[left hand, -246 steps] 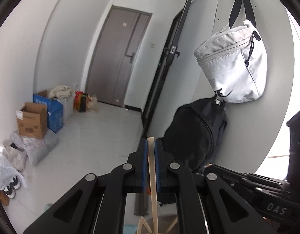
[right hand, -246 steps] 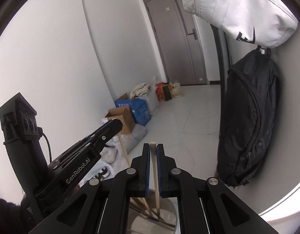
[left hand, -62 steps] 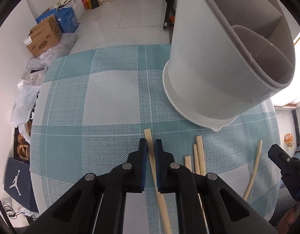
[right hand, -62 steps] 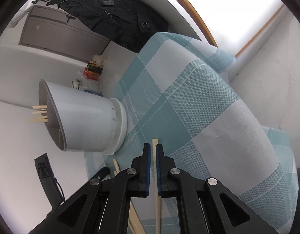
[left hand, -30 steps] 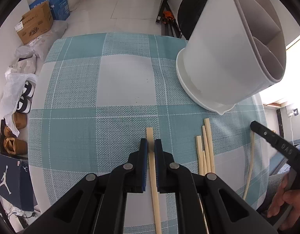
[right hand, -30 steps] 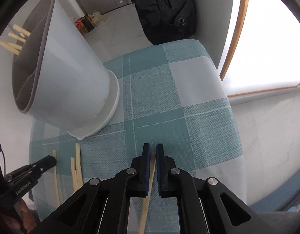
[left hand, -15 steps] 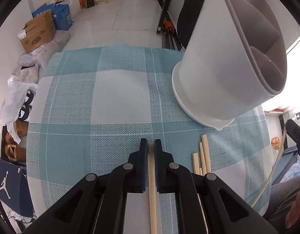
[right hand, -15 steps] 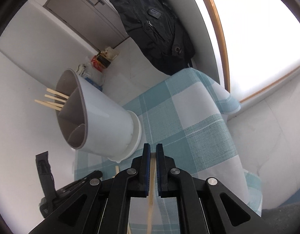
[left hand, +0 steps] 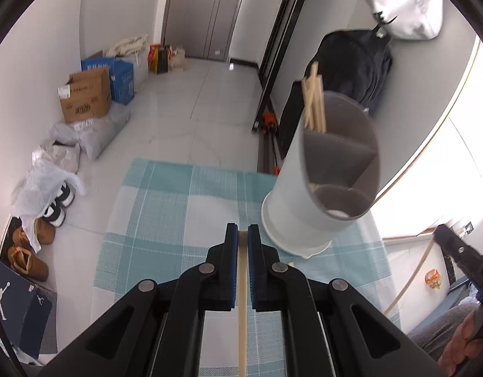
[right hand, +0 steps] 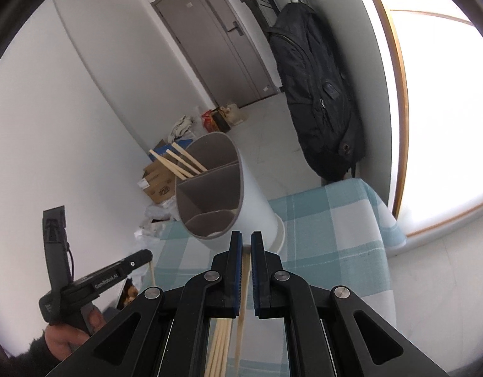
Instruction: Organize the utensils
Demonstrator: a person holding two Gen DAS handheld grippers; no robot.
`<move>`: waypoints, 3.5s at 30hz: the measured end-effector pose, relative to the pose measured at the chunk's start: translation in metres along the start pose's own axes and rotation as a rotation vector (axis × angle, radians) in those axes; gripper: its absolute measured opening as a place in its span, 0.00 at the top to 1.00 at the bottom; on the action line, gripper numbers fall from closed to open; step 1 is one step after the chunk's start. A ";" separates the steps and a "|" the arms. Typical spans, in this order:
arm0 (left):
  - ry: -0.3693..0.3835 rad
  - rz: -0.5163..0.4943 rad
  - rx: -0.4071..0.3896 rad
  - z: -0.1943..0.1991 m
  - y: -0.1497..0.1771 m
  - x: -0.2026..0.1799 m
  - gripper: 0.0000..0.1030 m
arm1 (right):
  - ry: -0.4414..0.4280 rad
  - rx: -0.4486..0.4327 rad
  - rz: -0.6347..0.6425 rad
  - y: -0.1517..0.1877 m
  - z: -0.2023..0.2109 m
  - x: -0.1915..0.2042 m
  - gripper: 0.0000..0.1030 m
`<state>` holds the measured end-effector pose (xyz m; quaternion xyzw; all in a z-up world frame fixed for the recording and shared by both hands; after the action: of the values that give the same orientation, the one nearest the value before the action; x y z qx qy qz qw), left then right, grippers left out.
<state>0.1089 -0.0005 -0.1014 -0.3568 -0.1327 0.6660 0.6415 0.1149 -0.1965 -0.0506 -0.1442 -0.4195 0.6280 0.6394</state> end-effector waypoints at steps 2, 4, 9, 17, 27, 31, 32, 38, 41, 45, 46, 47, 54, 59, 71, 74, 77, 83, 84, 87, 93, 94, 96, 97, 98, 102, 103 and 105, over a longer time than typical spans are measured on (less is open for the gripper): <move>0.000 -0.013 -0.027 0.005 -0.005 -0.004 0.98 | -0.008 -0.015 0.012 0.000 0.001 0.002 0.96; 0.014 -0.017 -0.048 0.009 -0.007 -0.005 0.98 | -0.017 -0.026 0.023 -0.002 0.002 0.005 0.96; 0.033 -0.050 -0.077 0.021 -0.014 -0.012 0.98 | -0.035 -0.063 0.054 -0.007 0.009 0.015 0.96; 0.084 -0.071 -0.110 0.037 -0.031 -0.029 0.98 | -0.069 -0.122 0.082 -0.024 0.019 0.033 0.96; 0.125 -0.113 -0.128 0.045 -0.049 -0.046 0.99 | -0.080 -0.138 0.097 -0.048 0.018 0.037 0.96; 0.147 -0.133 -0.122 0.051 -0.056 -0.054 0.99 | -0.087 -0.146 0.101 -0.057 0.019 0.037 0.96; 0.151 -0.131 -0.114 0.051 -0.057 -0.055 0.99 | -0.088 -0.149 0.102 -0.060 0.019 0.038 0.96; 0.154 -0.017 0.042 0.014 -0.026 -0.018 0.78 | -0.097 -0.151 0.077 -0.061 0.020 0.027 0.96; 0.144 0.097 0.189 -0.031 0.018 0.004 0.55 | -0.089 -0.130 0.062 -0.051 0.017 0.015 0.96; 0.059 0.104 0.315 -0.084 0.060 0.011 0.55 | -0.075 -0.093 0.009 -0.042 0.008 -0.003 0.95; 0.040 0.102 0.332 -0.092 0.066 0.011 0.55 | -0.076 -0.089 -0.006 -0.041 0.007 -0.007 0.95; 0.021 0.099 0.347 -0.101 0.070 0.012 0.55 | -0.081 -0.088 -0.019 -0.041 0.006 -0.010 0.95; -0.088 0.066 0.371 -0.123 0.077 0.017 0.55 | -0.093 -0.105 -0.036 -0.043 0.012 -0.017 0.95; -0.146 -0.032 0.351 -0.126 0.073 0.006 0.66 | -0.105 -0.098 -0.058 -0.041 0.011 -0.019 0.95; -0.103 -0.004 0.381 -0.115 0.080 0.004 0.97 | -0.111 -0.102 -0.075 -0.040 0.015 -0.021 0.95; -0.111 -0.010 0.399 -0.107 0.087 0.012 0.98 | -0.109 -0.104 -0.075 -0.040 0.016 -0.021 0.95; -0.116 -0.013 0.424 -0.092 0.098 0.019 0.98 | -0.107 -0.101 -0.070 -0.038 0.016 -0.019 0.95; -0.117 -0.057 0.511 -0.062 0.128 0.019 0.98 | -0.099 -0.087 -0.049 -0.033 0.013 -0.013 0.95; -0.109 -0.063 0.530 -0.058 0.133 0.019 0.98 | -0.098 -0.084 -0.045 -0.031 0.013 -0.012 0.95; -0.071 -0.048 0.584 -0.050 0.143 0.018 0.98 | -0.096 -0.077 -0.034 -0.028 0.011 -0.010 0.95; -0.060 0.016 0.578 -0.057 0.131 0.016 0.78 | -0.091 -0.067 -0.031 -0.024 0.007 -0.009 0.95; -0.065 0.018 0.557 -0.061 0.123 0.015 0.75 | -0.090 -0.066 -0.032 -0.024 0.006 -0.010 0.95; -0.077 0.018 0.516 -0.070 0.108 0.014 0.63 | -0.085 -0.065 -0.032 -0.025 0.005 -0.010 0.95; -0.096 0.006 0.496 -0.077 0.101 0.014 0.63 | -0.083 -0.064 -0.032 -0.025 0.005 -0.011 0.95; -0.115 -0.008 0.491 -0.078 0.098 0.017 0.63 | -0.082 -0.063 -0.032 -0.025 0.005 -0.012 0.95; -0.183 -0.076 0.471 -0.099 0.087 0.016 0.63 | -0.077 -0.061 -0.041 -0.025 0.004 -0.014 0.95; -0.201 -0.103 0.458 -0.104 0.082 0.014 0.63 | -0.077 -0.062 -0.042 -0.025 0.004 -0.014 0.95; -0.207 -0.127 0.450 -0.110 0.077 0.011 0.63 | -0.078 -0.061 -0.045 -0.026 0.003 -0.015 0.95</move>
<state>0.1219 -0.0318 -0.2315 -0.1261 -0.0683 0.6703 0.7281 0.1319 -0.2156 -0.0355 -0.1299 -0.4663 0.6055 0.6317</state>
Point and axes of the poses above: each gripper's, at about its wrist camera, not at the fingertips, and z roughly against the way its jaws point, x to its left, y to its underside, the point moved 9 cm from there along -z, roughly the way its jaws point, and after that the axes turned 4 degrees about y, right-handed, at the moved point
